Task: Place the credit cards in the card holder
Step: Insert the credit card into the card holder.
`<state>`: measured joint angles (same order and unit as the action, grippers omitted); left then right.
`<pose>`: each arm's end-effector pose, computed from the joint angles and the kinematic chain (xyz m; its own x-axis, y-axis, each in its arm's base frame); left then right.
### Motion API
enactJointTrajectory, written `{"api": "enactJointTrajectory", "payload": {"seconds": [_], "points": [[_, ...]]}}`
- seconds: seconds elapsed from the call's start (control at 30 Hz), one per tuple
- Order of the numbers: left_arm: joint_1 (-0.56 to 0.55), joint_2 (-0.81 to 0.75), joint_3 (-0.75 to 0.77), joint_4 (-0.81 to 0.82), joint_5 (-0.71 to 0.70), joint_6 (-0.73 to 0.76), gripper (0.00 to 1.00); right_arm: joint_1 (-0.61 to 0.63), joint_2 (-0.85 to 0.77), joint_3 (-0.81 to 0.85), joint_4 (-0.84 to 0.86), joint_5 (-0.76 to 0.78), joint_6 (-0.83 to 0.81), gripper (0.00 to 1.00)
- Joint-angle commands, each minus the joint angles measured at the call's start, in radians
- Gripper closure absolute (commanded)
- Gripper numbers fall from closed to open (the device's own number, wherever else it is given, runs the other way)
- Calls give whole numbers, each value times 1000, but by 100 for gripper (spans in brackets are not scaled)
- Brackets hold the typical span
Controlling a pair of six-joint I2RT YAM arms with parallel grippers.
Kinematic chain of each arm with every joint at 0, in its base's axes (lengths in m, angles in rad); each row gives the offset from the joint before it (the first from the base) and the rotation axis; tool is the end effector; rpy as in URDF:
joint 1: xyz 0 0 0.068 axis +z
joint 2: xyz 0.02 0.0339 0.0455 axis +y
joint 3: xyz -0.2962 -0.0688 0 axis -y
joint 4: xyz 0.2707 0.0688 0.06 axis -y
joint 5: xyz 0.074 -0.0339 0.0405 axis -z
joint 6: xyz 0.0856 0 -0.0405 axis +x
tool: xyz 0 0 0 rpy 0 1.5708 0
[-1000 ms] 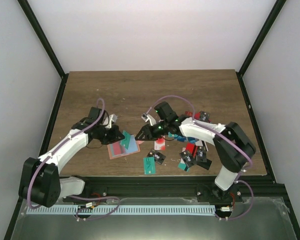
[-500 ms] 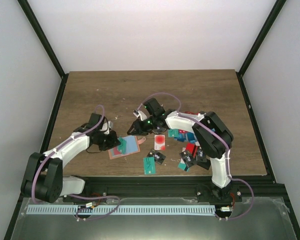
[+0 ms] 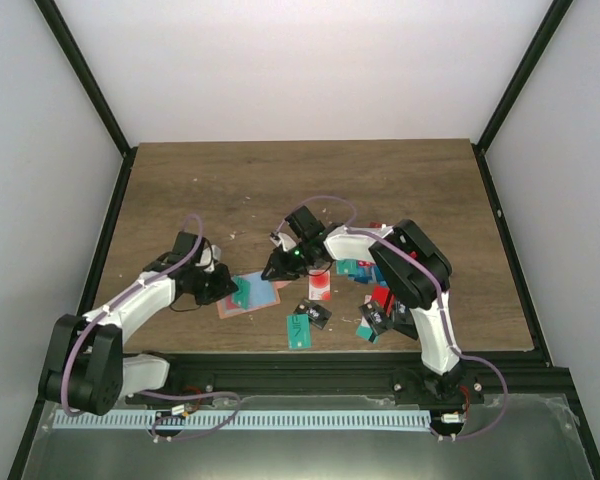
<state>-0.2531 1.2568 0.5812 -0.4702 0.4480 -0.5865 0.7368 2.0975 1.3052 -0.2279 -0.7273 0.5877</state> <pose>0.2227 -0.0959 0.1350 -0.9552 -0.2682 -0.1250 -0.1562 0.8158 -0.5569 0.3127 0.3606 0.1014 -0.9464 -0.2994 -0.1213 -0.2821 0.5834 0.7616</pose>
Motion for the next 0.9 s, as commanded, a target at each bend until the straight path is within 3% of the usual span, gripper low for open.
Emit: {"api": "enactJointTrajectory", "payload": {"seconds": [0.0,0.17,0.37,0.87], "points": [[6,-49,-13,-33,-38,-41,96,7,11,-26,-47,55,-17,75],[6,-86,-39,-29,-43,-63,96,7,24,-48,-42,60,-6,76],[6,-93,-84,91,46,-86,96,7,22,-68,-32,55,1,76],[6,-73,-149,227,42,-106,96,7,0,-110,-21,49,8,77]]}}
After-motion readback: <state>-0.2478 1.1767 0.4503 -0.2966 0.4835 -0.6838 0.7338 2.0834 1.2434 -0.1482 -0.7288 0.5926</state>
